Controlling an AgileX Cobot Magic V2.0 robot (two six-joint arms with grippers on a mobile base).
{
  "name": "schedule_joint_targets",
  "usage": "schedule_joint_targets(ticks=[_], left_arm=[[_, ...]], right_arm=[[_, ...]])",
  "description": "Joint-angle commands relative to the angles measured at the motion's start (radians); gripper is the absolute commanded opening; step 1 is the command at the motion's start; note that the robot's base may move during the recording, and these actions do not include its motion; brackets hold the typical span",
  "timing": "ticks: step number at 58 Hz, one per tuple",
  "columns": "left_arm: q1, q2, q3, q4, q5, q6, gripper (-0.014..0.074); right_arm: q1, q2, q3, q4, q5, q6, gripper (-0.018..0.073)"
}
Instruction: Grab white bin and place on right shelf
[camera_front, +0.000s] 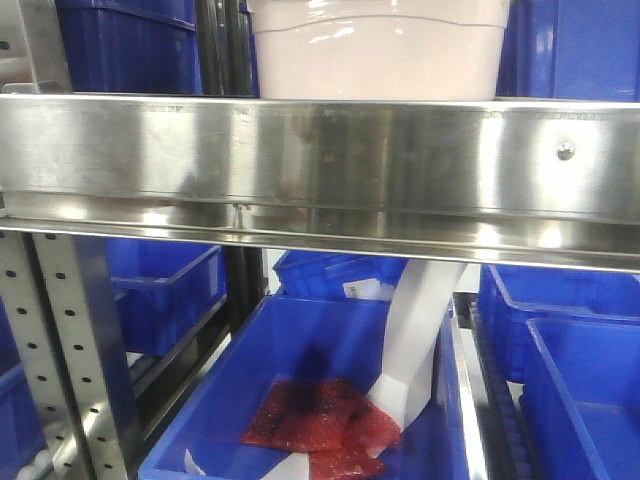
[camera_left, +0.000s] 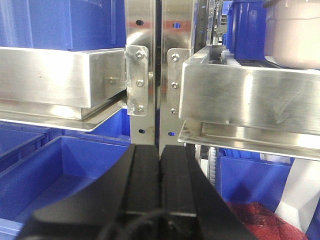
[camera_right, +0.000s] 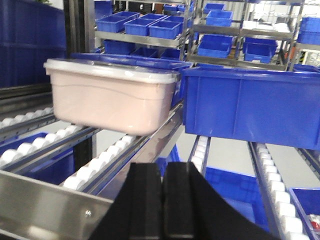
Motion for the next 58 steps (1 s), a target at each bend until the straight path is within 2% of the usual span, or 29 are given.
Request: schedule_joint_targets(ticks=[1,4,10,16,22,30,37,46,49,58], left_arm=[[0.003,-0.011,0.007,-0.009,-0.093,-0.002,-0.0127],[0.003,-0.011,0.007,-0.009,-0.093,-0.002,-0.0127],[0.003,-0.011,0.007,-0.009,-0.093,-0.002,-0.0127],[0.003,-0.011,0.007,-0.009,-0.093,-0.002,-0.0127],[0.003,-0.011,0.007,-0.009,-0.093,-0.002,-0.0127],[0.003,-0.011,0.007,-0.009,-0.093,-0.002,-0.0127],[0.003,-0.011,0.007,-0.009,-0.093,-0.002,-0.0127],[0.003,-0.011,0.007,-0.009,-0.093,-0.002,-0.0127],[0.003,-0.011,0.007,-0.009,-0.093,-0.002,-0.0127],[0.003,-0.011,0.007,-0.009,-0.093,-0.002,-0.0127]], right_arm=[[0.009,0.039,-0.010,-0.001,-0.121,0.027,0.0071],[0.022,0.050,0.000,-0.063,-0.134,0.081,0.0071],[0.070,0.056,0.031,-0.278,-0.169,0.268,0.0071],[0.159,0.056,0.094,-0.521,-0.263,0.475,0.0071],[0.247,0.051,0.171,-0.657,-0.387,0.595,0.0071],[0.329,-0.010,0.302,-0.676,-0.518,0.603,0.0071],[0.335,-0.092,0.407,-0.672,-0.588,0.603,0.0071],[0.337,-0.091,0.538,-0.672,-0.683,0.603,0.0071],[0.337,-0.091,0.534,-0.672,-0.626,0.603,0.0071],[0.337,-0.091,0.535,-0.669,-0.627,0.603,0.0071]])
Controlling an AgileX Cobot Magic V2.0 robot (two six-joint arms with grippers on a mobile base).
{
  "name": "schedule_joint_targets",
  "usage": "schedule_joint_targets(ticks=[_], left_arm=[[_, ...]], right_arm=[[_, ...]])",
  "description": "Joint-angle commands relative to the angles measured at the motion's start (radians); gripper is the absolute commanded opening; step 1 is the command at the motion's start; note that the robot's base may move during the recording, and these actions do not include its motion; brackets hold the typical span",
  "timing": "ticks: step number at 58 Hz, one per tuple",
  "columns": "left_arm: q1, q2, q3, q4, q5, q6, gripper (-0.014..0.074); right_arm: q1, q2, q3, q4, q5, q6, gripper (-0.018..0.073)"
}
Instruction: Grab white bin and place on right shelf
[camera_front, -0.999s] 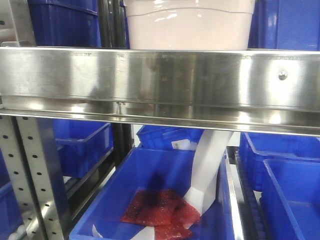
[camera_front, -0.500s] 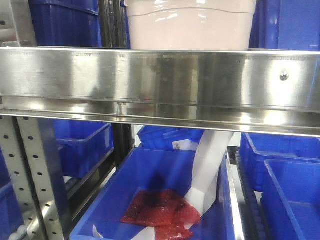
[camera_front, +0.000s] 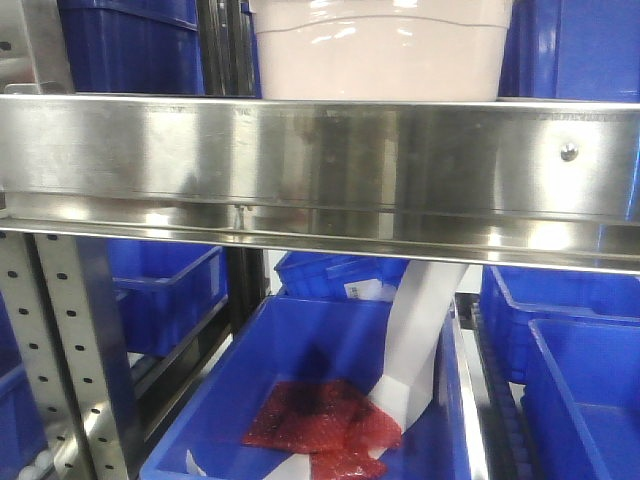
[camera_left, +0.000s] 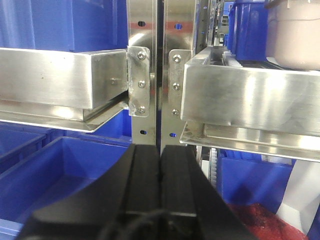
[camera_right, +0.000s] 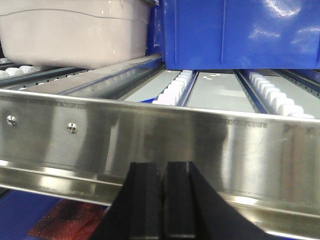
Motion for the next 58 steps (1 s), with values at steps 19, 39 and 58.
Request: schedule_joint_targets(ticks=[19,39,58], left_arm=[[0.003,-0.011,0.007,-0.009,-0.091,-0.002,-0.0127],[0.003,-0.011,0.007,-0.009,-0.091,-0.002,-0.0127],[0.003,-0.011,0.007,-0.009,-0.091,-0.002,-0.0127]], right_arm=[[0.001,-0.021,-0.025,-0.004,-0.099,0.001,0.0071],[0.001,-0.021,-0.025,-0.004,-0.094,0.001,0.0071],[0.001,-0.021,-0.025,-0.004,-0.094,0.001,0.0071]])
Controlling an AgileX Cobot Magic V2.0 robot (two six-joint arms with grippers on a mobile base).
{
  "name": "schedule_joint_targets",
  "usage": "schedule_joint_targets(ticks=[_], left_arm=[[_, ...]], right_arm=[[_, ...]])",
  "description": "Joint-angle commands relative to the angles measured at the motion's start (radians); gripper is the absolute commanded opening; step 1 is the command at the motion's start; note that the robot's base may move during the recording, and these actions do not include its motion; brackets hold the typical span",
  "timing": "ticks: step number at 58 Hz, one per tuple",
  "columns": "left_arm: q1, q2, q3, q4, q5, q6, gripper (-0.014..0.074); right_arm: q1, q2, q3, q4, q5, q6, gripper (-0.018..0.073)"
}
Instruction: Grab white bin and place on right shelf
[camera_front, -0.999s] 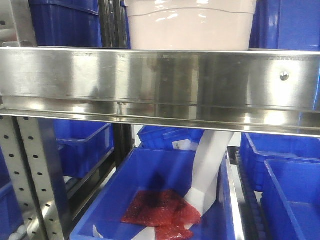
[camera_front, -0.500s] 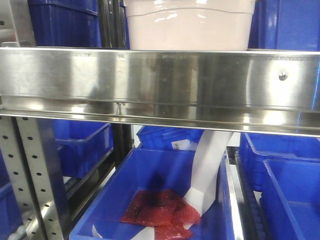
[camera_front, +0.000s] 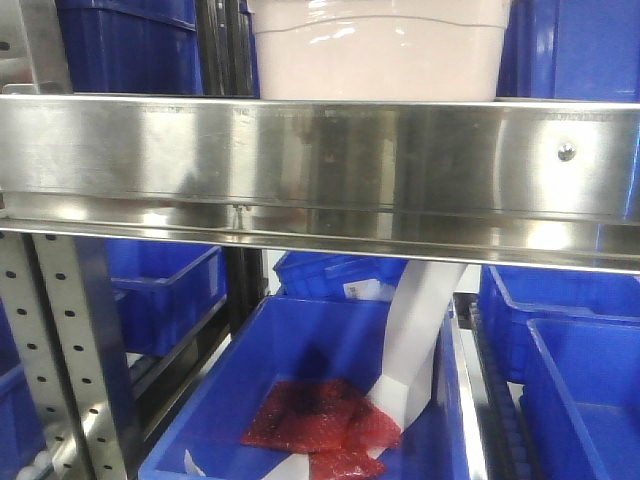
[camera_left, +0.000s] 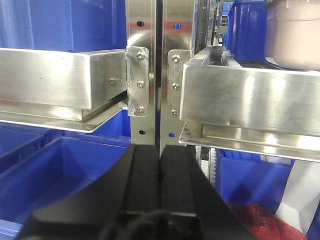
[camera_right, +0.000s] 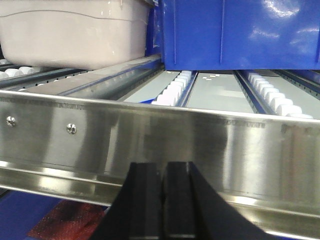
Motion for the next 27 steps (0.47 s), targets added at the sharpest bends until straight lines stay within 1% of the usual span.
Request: schedule_joint_targets(ticks=[1,27], left_arm=[[0.001,-0.011,0.007,-0.009,-0.091,-0.002,-0.0127],[0.001,-0.011,0.007,-0.009,-0.091,-0.002,-0.0127]], right_arm=[[0.001,-0.021,-0.025,-0.004,-0.093,-0.001,0.0071],[0.001,-0.021,-0.025,-0.004,-0.093,-0.001,0.0071]])
